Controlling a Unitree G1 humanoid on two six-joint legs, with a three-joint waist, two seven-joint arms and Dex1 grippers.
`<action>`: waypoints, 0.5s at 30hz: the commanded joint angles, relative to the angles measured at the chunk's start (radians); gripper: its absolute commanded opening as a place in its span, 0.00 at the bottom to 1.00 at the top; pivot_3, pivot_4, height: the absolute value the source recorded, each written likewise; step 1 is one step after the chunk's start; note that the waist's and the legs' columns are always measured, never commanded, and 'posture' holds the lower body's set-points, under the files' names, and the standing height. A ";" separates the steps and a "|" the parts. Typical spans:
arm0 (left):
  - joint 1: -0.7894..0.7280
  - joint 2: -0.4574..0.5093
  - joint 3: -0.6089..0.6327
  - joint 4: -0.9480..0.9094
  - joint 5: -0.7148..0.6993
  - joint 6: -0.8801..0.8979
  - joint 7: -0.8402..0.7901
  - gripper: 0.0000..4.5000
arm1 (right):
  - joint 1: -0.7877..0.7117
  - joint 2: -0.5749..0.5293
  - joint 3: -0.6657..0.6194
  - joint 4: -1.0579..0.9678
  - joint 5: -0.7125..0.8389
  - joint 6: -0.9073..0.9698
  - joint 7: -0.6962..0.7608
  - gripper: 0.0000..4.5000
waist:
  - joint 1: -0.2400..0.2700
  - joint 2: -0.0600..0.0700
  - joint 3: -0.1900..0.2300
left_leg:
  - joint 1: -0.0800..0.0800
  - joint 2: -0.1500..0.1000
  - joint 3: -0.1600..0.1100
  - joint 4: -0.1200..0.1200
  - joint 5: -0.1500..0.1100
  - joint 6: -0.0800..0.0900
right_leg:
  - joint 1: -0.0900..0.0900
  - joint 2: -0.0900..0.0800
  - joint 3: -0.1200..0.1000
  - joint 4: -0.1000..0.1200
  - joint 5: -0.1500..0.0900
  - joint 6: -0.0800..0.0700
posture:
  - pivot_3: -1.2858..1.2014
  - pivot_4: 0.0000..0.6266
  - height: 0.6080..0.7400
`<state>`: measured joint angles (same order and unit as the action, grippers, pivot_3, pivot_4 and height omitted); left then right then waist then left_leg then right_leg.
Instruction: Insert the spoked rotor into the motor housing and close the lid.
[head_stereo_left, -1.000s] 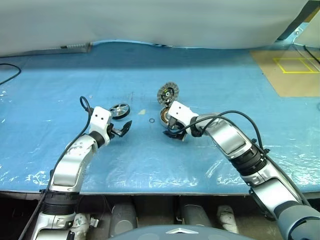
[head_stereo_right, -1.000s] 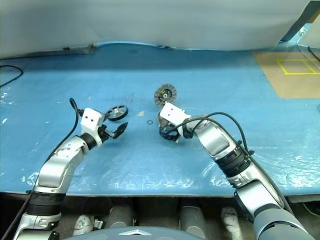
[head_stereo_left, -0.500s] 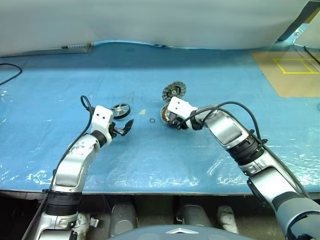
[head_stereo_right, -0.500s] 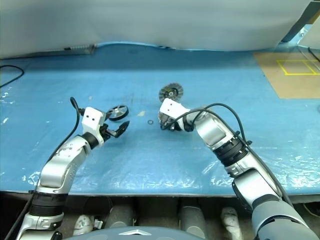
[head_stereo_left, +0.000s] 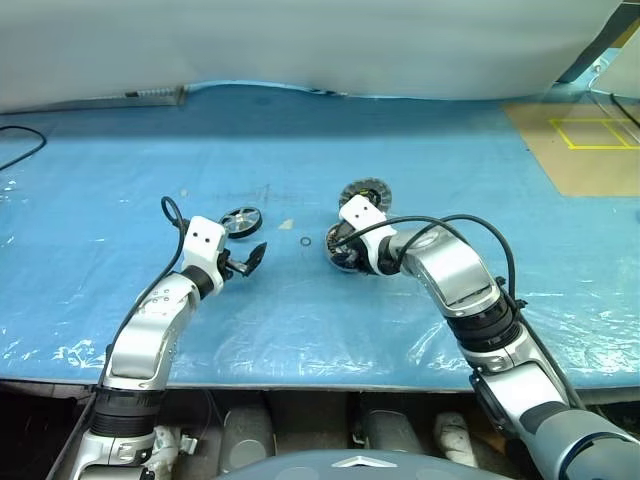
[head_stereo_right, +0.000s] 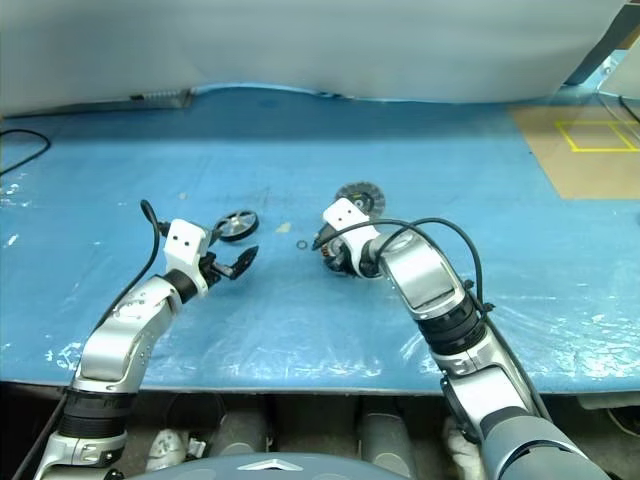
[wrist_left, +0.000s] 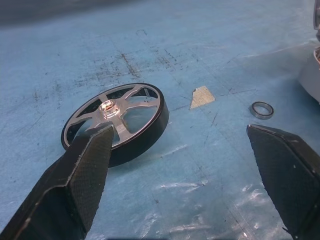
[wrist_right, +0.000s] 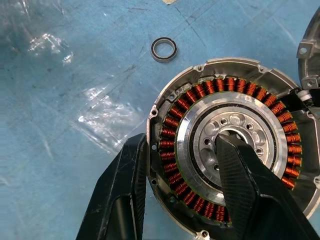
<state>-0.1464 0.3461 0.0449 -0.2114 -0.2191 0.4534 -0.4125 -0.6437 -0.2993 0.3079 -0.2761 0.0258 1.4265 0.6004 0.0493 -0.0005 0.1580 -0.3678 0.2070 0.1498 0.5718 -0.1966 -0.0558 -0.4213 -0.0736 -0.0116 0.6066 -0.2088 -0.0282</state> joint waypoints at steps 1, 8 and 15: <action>-0.009 0.003 0.001 -0.011 -0.001 -0.028 -0.009 1.00 | 0.054 0.039 -0.033 -0.020 0.040 0.152 -0.054 0.38 | 0.000 0.000 0.000 | 0.000 0.000 0.000 0.000 0.000 0.000 | 0.000 0.000 0.000 0.000 0.000 0.000 | 0.52 0.24 1.00; -0.023 0.004 -0.009 0.008 0.000 -0.036 -0.022 1.00 | 0.072 0.105 -0.067 -0.081 0.055 0.187 -0.153 0.46 | 0.001 0.000 0.000 | 0.001 0.000 0.000 -0.001 0.001 -0.001 | 0.000 0.000 0.000 0.000 0.000 0.001 | 0.52 0.24 1.00; -0.031 0.001 -0.017 0.009 -0.003 -0.032 -0.031 1.00 | 0.016 0.102 -0.107 -0.132 0.135 0.188 -0.164 0.98 | 0.000 0.000 0.000 | 0.001 0.000 0.000 -0.002 0.001 -0.002 | 0.000 0.000 0.000 0.000 0.000 0.001 | 0.52 0.24 1.00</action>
<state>-0.1644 0.3457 0.0297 -0.1843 -0.2182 0.4389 -0.4373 -0.6152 -0.1920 0.2103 -0.3815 0.1355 1.6019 0.4406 0.0497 -0.0003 0.1581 -0.3668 0.2067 0.1497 0.5693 -0.1953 -0.0583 -0.4215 -0.0736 -0.0114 0.6064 -0.2092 -0.0273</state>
